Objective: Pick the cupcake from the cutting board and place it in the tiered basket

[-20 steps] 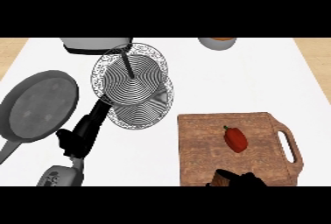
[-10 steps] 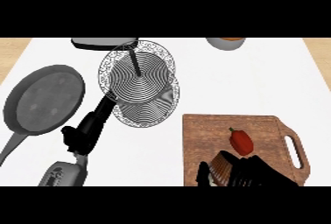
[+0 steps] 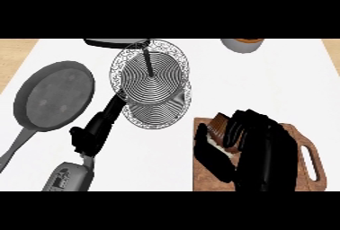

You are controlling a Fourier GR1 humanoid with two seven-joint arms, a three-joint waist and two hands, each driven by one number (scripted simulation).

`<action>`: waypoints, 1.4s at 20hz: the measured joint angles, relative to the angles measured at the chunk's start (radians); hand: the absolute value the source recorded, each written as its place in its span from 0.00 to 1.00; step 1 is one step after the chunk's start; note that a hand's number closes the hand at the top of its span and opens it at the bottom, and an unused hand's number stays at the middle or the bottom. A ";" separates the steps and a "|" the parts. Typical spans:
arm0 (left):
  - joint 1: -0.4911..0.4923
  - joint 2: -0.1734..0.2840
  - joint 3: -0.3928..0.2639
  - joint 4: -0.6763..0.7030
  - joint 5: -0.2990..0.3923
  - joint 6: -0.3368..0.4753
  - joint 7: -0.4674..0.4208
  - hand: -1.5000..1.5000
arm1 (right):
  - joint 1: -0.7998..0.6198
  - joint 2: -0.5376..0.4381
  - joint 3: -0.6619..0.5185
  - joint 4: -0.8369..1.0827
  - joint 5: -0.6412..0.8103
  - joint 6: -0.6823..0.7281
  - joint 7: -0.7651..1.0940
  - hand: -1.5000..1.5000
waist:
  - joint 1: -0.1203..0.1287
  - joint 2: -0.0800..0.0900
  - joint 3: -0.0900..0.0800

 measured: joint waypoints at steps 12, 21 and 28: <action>-0.030 -0.018 -0.017 0.026 -0.012 -0.009 0.004 0.50 | -0.481 0.004 -0.251 0.502 -0.278 -0.035 -0.007 1.00 | 0.037 0.001 0.002; -0.046 -0.022 -0.013 0.041 -0.009 -0.018 0.000 0.50 | -0.703 0.004 -0.386 0.781 -0.497 -0.170 -0.028 1.00 | 0.046 0.002 0.003; -0.056 -0.020 -0.011 0.046 -0.008 -0.024 0.012 0.50 | -0.760 0.005 -0.475 0.900 -0.670 -0.323 -0.049 0.00 | 0.050 -0.003 0.004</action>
